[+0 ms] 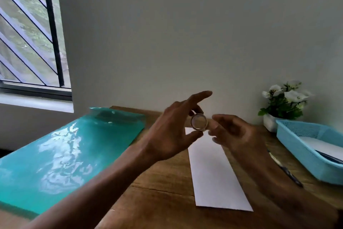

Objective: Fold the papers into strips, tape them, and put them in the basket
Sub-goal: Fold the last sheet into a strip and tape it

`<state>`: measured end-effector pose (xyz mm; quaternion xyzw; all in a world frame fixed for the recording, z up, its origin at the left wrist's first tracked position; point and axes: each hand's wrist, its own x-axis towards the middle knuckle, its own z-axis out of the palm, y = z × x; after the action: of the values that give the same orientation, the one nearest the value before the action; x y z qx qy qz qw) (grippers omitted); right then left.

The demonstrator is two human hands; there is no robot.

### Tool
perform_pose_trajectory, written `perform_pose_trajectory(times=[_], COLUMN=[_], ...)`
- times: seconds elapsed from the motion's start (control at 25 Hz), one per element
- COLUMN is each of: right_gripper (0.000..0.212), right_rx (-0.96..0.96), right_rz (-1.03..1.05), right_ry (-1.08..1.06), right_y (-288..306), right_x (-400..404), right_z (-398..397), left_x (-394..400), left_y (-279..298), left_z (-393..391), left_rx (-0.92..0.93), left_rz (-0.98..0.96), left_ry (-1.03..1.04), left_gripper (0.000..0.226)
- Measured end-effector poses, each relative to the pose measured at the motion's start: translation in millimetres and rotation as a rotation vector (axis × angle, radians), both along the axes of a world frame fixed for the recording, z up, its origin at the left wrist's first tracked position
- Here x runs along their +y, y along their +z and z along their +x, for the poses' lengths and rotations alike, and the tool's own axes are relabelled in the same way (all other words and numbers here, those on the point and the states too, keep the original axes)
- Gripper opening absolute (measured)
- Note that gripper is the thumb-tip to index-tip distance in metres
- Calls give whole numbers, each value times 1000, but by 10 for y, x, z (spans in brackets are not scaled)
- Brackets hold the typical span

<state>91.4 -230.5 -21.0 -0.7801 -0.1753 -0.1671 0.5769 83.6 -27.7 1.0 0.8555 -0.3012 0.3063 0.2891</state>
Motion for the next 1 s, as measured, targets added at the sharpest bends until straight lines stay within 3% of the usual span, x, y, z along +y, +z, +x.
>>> perform_pose_trajectory(times=[0.16, 0.36, 0.52, 0.68, 1.0], right_gripper=[47, 35, 46, 45, 36], right_rx=[40, 4, -46, -105, -235], right_rz=[78, 94, 92, 65, 15], right_ry=[95, 73, 46, 36, -43], right_y=[44, -5, -54, -57, -47], right_x=[-145, -145, -133, -102, -62], right_z=[-67, -75, -64, -109, -153], left_x=[-162, -90, -60, -111, -127], left_y=[-22, -19, -1, 0, 19], left_z=[-124, -59, -18, -59, -63], left_rx=[-125, 54, 300, 362, 499], left_rz=[50, -95, -246, -279, -355], left_ry=[-16, 6, -14, -20, -97], left_gripper=[95, 112, 84, 61, 57])
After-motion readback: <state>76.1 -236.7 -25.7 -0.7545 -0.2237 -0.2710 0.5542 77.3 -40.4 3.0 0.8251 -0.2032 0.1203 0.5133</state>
